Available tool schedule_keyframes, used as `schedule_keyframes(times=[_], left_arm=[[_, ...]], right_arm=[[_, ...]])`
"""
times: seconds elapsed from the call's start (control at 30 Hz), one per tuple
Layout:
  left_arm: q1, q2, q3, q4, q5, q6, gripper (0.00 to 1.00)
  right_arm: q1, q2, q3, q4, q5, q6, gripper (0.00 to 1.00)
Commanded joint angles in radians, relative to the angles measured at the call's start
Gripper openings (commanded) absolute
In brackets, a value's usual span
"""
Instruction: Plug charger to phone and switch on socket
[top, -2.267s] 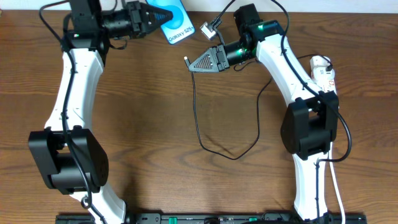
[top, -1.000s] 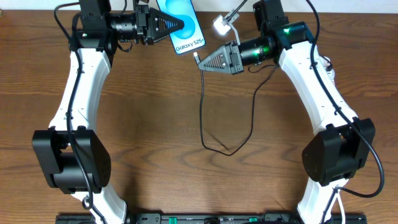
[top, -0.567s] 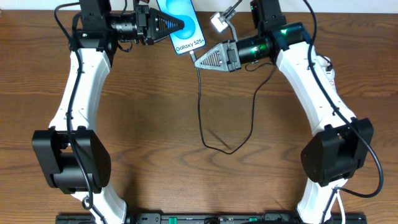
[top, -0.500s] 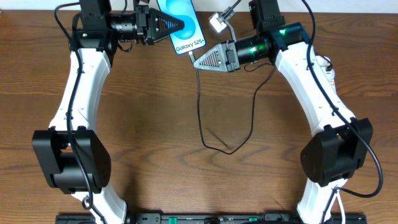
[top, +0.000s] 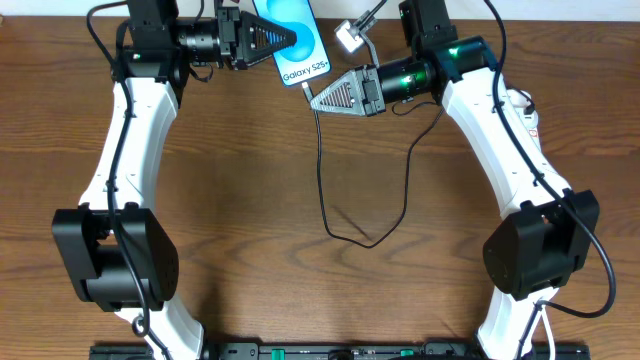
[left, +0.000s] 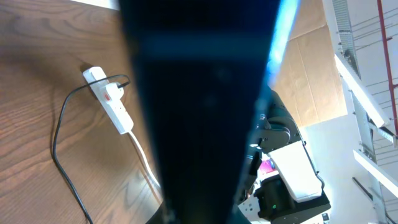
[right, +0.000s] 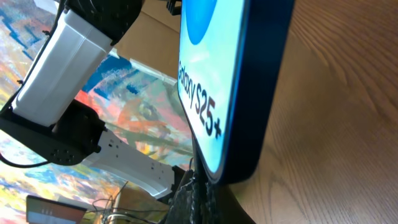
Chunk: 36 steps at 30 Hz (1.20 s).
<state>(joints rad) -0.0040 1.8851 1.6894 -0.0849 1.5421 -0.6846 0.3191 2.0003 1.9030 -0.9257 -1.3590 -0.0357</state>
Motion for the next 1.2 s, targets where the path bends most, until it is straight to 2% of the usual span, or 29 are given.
schedule_keyframes(times=[0.0, 1.17], left_arm=[[0.0, -0.015, 0.016, 0.013, 0.015, 0.001, 0.07], [0.004, -0.015, 0.016, 0.013, 0.021, -0.021, 0.07]], right_arm=[[-0.007, 0.008, 0.0, -0.002, -0.043, 0.006, 0.01], [-0.01, 0.008, 0.0, 0.012, -0.05, 0.021, 0.01]])
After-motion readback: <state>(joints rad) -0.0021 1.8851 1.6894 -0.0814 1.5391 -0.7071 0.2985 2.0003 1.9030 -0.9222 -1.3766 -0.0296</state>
